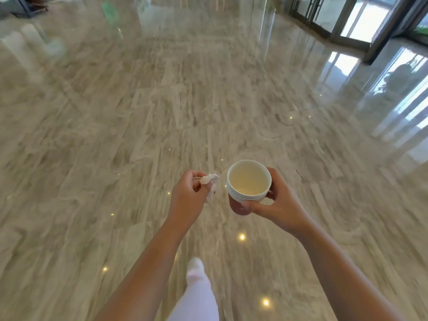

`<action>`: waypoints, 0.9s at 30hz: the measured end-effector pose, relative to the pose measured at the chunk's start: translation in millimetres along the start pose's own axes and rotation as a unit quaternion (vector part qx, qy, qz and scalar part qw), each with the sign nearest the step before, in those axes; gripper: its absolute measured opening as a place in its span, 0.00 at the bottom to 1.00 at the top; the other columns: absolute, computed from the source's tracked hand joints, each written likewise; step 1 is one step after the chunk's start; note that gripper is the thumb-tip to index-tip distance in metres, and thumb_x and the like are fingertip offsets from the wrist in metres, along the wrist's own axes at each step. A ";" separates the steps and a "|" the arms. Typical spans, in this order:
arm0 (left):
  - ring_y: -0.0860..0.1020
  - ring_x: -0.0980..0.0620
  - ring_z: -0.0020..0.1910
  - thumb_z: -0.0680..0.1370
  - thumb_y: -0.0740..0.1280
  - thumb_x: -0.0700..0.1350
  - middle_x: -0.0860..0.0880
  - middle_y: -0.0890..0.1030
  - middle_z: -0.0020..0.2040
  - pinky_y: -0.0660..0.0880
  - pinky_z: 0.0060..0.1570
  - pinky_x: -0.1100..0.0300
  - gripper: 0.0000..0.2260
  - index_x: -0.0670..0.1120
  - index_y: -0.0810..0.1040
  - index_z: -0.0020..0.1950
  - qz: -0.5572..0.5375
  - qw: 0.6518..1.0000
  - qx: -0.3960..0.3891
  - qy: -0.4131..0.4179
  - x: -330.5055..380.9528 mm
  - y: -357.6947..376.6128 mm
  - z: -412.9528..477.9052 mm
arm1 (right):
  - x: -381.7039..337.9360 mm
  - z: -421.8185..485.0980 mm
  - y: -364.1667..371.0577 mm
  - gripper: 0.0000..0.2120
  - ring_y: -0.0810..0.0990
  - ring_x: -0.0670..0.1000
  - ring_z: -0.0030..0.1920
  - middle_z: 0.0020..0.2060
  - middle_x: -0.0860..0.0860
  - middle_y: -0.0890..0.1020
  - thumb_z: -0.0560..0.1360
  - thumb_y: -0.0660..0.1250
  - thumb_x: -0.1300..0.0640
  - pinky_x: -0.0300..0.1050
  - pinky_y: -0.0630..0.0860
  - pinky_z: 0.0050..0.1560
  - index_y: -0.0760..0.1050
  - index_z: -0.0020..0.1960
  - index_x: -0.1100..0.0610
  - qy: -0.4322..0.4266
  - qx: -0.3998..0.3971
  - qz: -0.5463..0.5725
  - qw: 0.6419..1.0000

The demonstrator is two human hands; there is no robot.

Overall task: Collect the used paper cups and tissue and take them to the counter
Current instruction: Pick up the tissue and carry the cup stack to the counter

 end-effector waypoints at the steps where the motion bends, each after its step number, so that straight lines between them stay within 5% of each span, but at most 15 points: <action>1: 0.81 0.60 0.36 0.74 0.68 0.48 0.54 0.84 0.37 0.73 0.30 0.73 0.04 0.52 0.74 0.46 -0.004 1.000 -0.004 -0.002 -5.8 6.0 35.0 | 10.7 34.9 -4.5 0.28 0.78 0.38 0.52 0.49 0.36 0.79 0.62 0.78 0.58 0.31 0.74 0.50 0.69 0.55 0.41 0.000 0.001 0.003 1.000; 10: 0.81 0.58 0.38 0.75 0.67 0.46 0.54 0.84 0.37 0.73 0.32 0.72 0.01 0.52 0.76 0.44 0.019 0.999 -0.006 0.029 8.9 7.5 298.8 | 22.6 294.5 -18.9 0.28 0.78 0.39 0.52 0.50 0.39 0.79 0.62 0.78 0.56 0.34 0.75 0.50 0.68 0.56 0.40 -0.008 0.017 -0.006 1.000; 19: 0.82 0.51 0.41 0.75 0.67 0.45 0.51 0.84 0.39 0.78 0.41 0.58 0.01 0.50 0.77 0.45 0.024 0.999 -0.030 0.017 26.9 32.5 533.4 | 38.1 520.5 -52.9 0.28 0.78 0.40 0.53 0.50 0.37 0.79 0.62 0.78 0.53 0.32 0.74 0.50 0.69 0.55 0.37 0.001 0.034 -0.001 0.999; 27: 0.81 0.59 0.36 0.74 0.68 0.48 0.54 0.84 0.37 0.74 0.32 0.70 0.02 0.53 0.75 0.43 0.020 0.999 -0.030 0.016 27.0 80.1 728.2 | 67.7 721.8 -94.3 0.29 0.78 0.40 0.53 0.50 0.37 0.79 0.59 0.77 0.49 0.34 0.74 0.49 0.69 0.56 0.39 -0.007 0.024 -0.003 1.000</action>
Point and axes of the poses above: each hand's wrist, its own z-axis towards the middle knuckle, its own y-axis out of the palm, x = y × z, the point moved 7 cm from there along z, towards the middle knuckle
